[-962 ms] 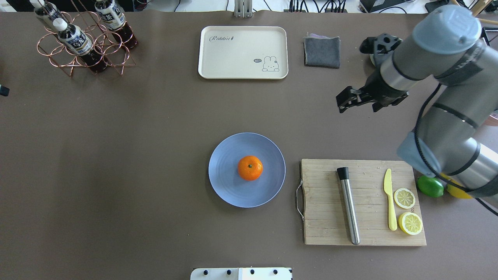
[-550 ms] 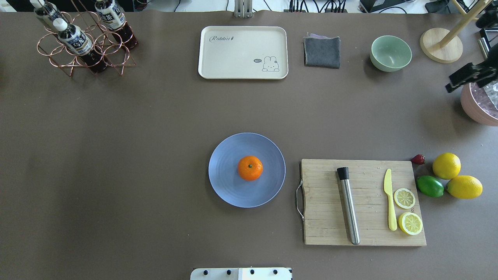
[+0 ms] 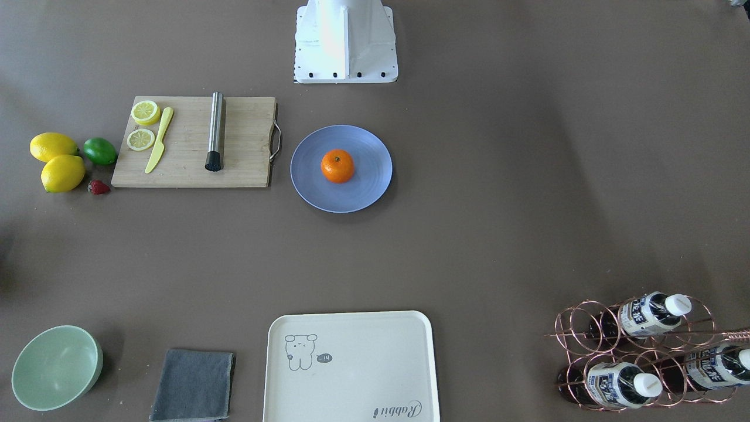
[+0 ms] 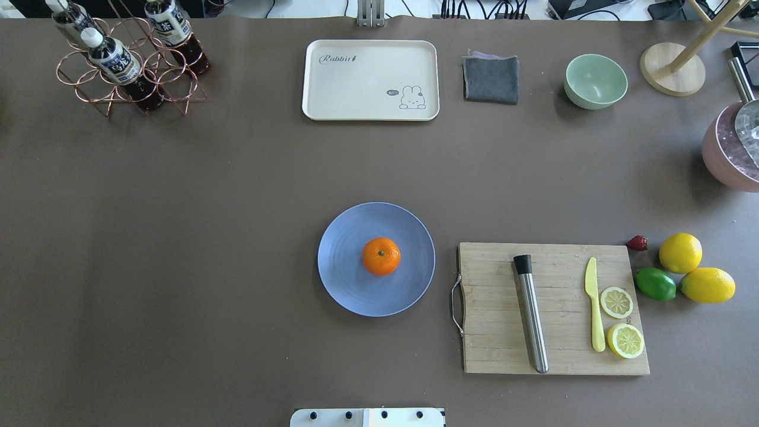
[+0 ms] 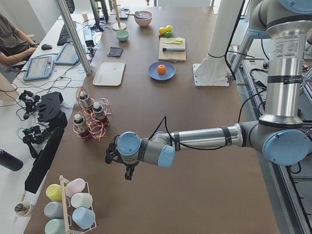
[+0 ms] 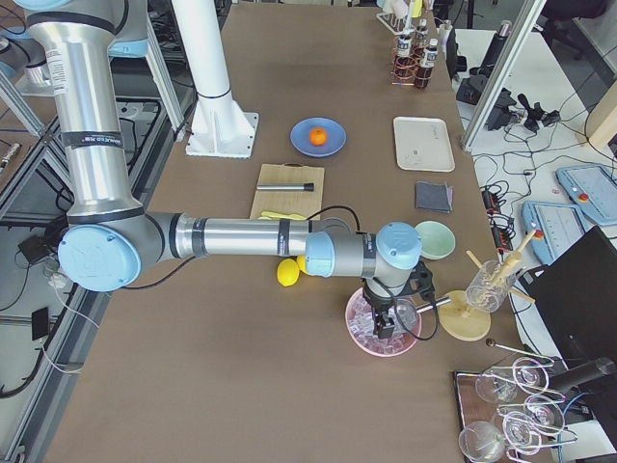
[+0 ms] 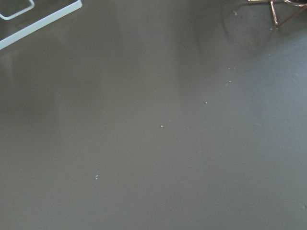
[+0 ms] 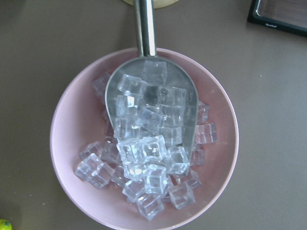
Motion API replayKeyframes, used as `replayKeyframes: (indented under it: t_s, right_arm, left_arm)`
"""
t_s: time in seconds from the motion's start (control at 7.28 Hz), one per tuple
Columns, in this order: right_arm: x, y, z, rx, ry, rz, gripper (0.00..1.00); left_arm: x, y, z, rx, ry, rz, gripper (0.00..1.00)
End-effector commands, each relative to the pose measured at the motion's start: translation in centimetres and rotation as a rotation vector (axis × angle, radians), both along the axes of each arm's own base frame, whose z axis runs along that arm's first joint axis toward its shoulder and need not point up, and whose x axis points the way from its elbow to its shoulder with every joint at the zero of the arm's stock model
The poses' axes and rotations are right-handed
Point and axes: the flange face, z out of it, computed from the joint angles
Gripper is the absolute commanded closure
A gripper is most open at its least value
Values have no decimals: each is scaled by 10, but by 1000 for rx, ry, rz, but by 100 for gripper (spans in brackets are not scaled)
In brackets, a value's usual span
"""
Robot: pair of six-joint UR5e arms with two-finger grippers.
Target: Pick orange to plate
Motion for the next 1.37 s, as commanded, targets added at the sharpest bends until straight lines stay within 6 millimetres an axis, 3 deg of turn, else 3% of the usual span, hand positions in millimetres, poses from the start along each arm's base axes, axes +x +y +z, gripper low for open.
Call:
replayKeyframes:
  t_s: [0.0, 0.14, 0.27, 0.69, 1.24]
  right_arm:
    - [10, 15, 33, -54, 26, 4, 0]
    - [21, 19, 34, -55, 24, 24, 0]
    - [21, 27, 43, -64, 25, 20, 0]
    - [21, 33, 45, -60, 24, 20, 0]
    - [19, 32, 39, -46, 24, 16, 0]
  left_arm:
    - [-14, -7, -23, -36, 1, -11, 3]
    - [-17, -6, -47, -75, -6, -6, 3]
    - [-29, -1, -54, -44, -16, 17, 3]
    - [-32, 15, -60, -12, -47, 21, 3]
    - [-30, 19, -60, -15, -58, 25, 3]
